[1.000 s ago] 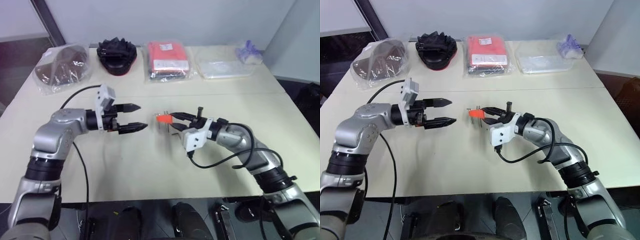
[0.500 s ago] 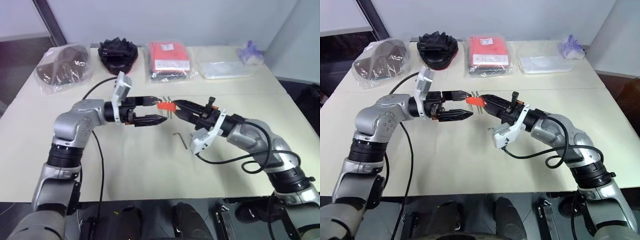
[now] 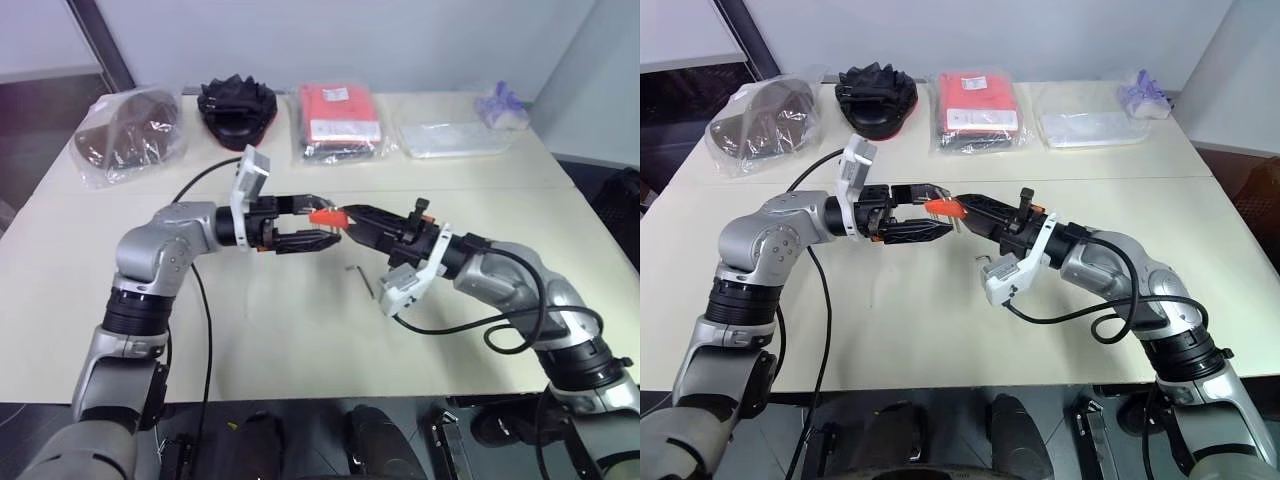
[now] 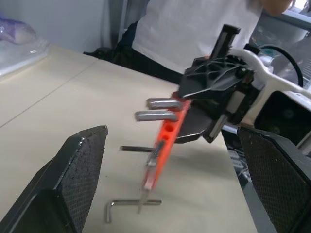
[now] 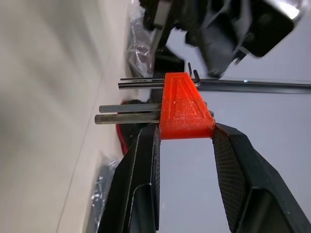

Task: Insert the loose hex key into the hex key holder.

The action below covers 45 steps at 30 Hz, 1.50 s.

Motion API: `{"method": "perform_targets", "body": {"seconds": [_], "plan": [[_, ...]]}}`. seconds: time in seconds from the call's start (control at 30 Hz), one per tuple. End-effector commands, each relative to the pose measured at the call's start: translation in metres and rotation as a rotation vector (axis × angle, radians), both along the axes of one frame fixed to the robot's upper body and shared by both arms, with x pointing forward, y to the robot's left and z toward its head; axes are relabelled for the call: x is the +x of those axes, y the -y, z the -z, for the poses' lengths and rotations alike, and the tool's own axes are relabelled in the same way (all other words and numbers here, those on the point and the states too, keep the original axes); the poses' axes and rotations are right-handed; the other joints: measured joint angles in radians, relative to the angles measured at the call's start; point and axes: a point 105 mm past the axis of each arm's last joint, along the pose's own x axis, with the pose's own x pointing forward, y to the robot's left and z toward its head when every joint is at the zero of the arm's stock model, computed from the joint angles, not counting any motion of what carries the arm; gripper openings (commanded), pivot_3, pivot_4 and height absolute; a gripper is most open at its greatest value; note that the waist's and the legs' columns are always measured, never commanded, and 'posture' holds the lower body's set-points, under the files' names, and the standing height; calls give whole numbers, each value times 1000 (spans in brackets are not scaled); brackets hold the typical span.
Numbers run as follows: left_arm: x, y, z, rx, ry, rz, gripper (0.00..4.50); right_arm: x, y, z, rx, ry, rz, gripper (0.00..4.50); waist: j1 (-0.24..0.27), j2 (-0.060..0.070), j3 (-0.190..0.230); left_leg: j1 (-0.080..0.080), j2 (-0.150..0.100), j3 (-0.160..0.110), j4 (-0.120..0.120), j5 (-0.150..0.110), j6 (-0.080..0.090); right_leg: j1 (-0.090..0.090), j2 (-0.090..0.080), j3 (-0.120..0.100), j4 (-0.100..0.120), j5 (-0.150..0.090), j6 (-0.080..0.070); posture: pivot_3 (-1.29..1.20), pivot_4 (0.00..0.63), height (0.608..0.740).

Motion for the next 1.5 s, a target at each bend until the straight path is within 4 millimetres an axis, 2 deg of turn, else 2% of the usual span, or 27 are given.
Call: {"method": "perform_targets", "body": {"seconds": [0.03,0.2,0.23,0.27,1.07,1.1,1.13,1.17,1.2,1.27,1.3,1.37,1.5], "plan": [[-3,-1,-15,-46,44,9,3231,-6,1,-17,22,52,-15,976,1,0,0,0,0,0,0,0,0,0,0,0,0,0,0,0,150,740],[-3,0,-15,-54,41,11,623,-7,1,-16,14,50,-18,976,2,0,0,0,0,0,0,0,0,0,0,0,0,0,0,0,150,740],[-4,1,-15,-58,38,13,175,-7,1,-16,11,49,-18,976,2,0,0,0,0,0,0,0,0,0,0,0,0,0,0,0,150,740],[-4,1,-15,-63,35,14,60,-7,1,-15,5,47,-17,976,1,0,0,0,0,0,0,0,0,0,0,0,0,0,0,0,150,740],[-5,1,-13,-52,54,-13,62,-1,11,-9,-21,5,31,976,1,0,0,0,0,0,0,0,0,0,0,0,0,0,0,0,150,740],[-5,2,-13,-52,55,-14,62,-1,11,-9,-22,6,31,2001,1,0,0,0,0,0,0,0,0,0,0,0,0,0,0,0,150,740],[-5,2,-13,-52,55,-14,62,-1,11,-10,-20,7,31,2310,1,0,0,0,0,0,0,0,0,0,0,0,0,0,0,0,150,740],[-5,2,-13,-51,55,-16,62,-1,11,-10,-18,8,31,2899,1,0,0,0,0,0,0,0,0,0,0,0,0,0,0,0,150,740],[-5,2,-13,-51,55,-17,62,-1,11,-11,-15,8,32,3243,1,0,0,0,0,0,0,0,0,0,0,0,0,0,0,0,150,740],[-5,1,-13,-50,56,-22,62,-1,11,-11,-9,0,35,4223,1,0,0,0,0,0,0,0,0,0,0,0,0,0,0,0,150,740],[-5,1,-13,-49,57,-25,62,0,11,-11,-1,-9,42,4487,1,0,0,0,0,0,0,0,-1,0,0,0,0,0,0,0,150,740],[-4,0,-13,-45,61,-31,62,4,15,-12,42,-57,69,4487,1,0,0,0,0,0,0,0,-1,0,0,0,0,0,0,0,150,740],[-1,-10,-14,-19,99,-86,62,29,40,-10,401,-460,262,4487,1,0,0,1,0,0,0,0,-1,1,0,0,1,0,0,0,150,740]]}}
